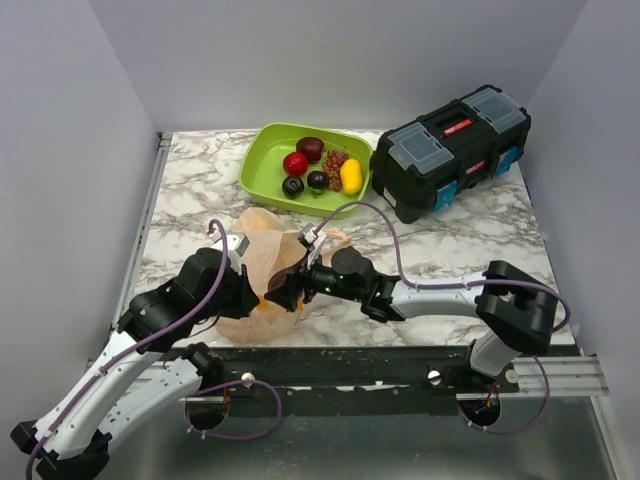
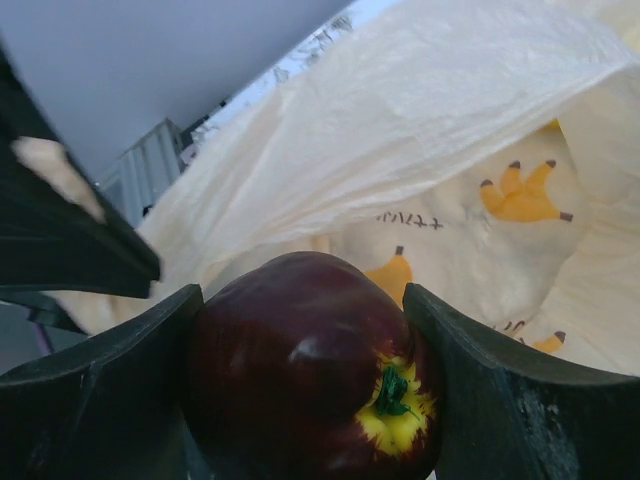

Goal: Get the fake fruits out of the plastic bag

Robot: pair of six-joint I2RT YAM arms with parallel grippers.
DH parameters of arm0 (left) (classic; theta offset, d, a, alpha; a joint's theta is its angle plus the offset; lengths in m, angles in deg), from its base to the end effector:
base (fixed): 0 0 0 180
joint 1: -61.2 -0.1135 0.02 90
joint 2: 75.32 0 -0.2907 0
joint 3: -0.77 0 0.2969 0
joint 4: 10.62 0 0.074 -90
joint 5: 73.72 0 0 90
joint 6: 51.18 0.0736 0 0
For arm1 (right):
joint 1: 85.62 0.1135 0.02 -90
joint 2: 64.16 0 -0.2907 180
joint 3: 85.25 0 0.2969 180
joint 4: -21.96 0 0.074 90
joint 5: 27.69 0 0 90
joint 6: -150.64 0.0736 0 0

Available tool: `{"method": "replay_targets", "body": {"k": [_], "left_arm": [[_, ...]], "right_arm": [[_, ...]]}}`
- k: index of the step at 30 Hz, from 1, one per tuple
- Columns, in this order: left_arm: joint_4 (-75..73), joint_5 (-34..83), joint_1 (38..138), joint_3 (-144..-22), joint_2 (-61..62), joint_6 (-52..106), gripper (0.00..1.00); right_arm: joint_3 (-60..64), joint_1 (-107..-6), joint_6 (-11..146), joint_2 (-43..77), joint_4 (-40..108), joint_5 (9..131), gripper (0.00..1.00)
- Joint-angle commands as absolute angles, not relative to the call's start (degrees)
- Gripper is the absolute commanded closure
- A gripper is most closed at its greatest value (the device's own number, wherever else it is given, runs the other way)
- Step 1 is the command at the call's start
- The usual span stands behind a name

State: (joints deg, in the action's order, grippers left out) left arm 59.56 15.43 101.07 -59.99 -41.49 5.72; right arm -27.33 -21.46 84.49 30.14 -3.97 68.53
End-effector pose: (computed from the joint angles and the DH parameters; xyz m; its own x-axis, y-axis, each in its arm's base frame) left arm 0.1164 -0.0958 0.3087 -0.7860 -0.0549 -0.6157 0.2428 0.8885 -0.3892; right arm 0.1783 0.3865 0.2006 -0.4529 -0.0129 -0.8915 -0.8288 0.3746 0.4156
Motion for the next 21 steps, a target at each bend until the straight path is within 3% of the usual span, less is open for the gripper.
{"method": "replay_targets", "body": {"k": [1,10,21], "left_arm": [[58.8,15.1,101.2,-59.3,-39.6,7.1,1.0],[58.6,14.8,101.1,-59.2,-40.8,7.0,1.0],[58.4,15.6,101.1,-59.1,-41.1,7.5,1.0]], "right_arm": [[-27.2,-21.3,81.9,23.7,1.3,69.6,0.87],[-24.2,-21.4,74.7,13.5,10.9,55.5,0.99],[-22.3,-21.9,72.0,10.6,10.7,38.6,0.99]]}}
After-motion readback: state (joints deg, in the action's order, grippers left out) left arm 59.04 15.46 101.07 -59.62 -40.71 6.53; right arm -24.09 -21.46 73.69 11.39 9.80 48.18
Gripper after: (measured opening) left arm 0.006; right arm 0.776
